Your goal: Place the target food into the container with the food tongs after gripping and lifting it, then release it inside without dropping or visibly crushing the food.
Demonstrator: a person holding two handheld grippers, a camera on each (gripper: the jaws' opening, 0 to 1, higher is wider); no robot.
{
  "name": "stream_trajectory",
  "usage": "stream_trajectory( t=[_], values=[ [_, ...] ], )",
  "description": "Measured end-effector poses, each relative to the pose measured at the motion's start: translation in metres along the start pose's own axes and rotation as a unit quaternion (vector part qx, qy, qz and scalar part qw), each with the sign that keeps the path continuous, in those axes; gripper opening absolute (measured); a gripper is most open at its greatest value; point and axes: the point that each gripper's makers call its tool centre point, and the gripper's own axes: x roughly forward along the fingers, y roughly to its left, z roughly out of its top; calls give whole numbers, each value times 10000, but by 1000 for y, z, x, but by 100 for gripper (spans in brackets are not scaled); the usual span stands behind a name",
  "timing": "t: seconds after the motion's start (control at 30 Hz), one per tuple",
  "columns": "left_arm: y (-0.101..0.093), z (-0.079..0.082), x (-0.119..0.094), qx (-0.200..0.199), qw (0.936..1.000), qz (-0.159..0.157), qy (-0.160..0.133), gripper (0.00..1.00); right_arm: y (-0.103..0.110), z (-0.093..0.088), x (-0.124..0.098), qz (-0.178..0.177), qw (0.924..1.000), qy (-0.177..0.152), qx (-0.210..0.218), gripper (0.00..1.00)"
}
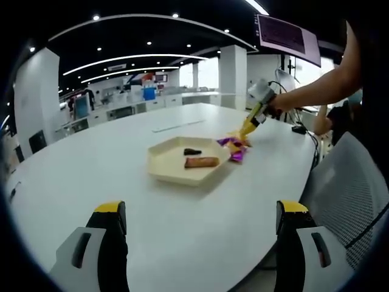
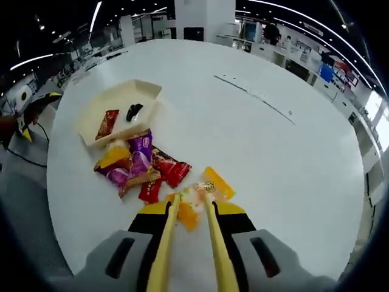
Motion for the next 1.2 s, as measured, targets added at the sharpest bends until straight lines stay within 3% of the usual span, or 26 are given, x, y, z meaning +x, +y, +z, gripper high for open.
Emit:
stream_trajectory(
  t=[0.07,0.1,0.23,0.33,0.4,0.83,0.97,1.0,1.1,1.2],
  values=[
    [0,0,0,4,10000,7,-1,99,-1,3,-2,-60,9999,-111,99,26],
    [0,0,0,4,10000,9,-3,99,-1,6,-3,-91,9989,-218,398,26],
    [0,1,0,2,10000,12,-10,99,-3,10,-5,-329,9943,-348,949,27],
    [0,1,0,9,10000,6,-13,99,-12,8,-5,-853,9892,-291,1158,28],
    [0,1,0,9,10000,7,-14,99,-7,12,-3,-896,9858,-420,1358,28],
    [1,1,0,11,10000,18,-25,99,-11,3,0,-1159,9846,-300,1275,29],
    [2,1,-1,-4,10000,33,-32,99,-1,-2,-1,-710,9951,-172,669,29],
    [1,1,-1,0,10000,27,-24,99,6,-2,0,-444,9981,-155,393,28],
    [1,1,0,16,10000,8,-19,99,11,-5,-4,-136,9994,-129,276,29],
    [1,1,0,16,10000,10,-18,99,2,-7,-8,-296,9986,-129,417,29]
  ],
)
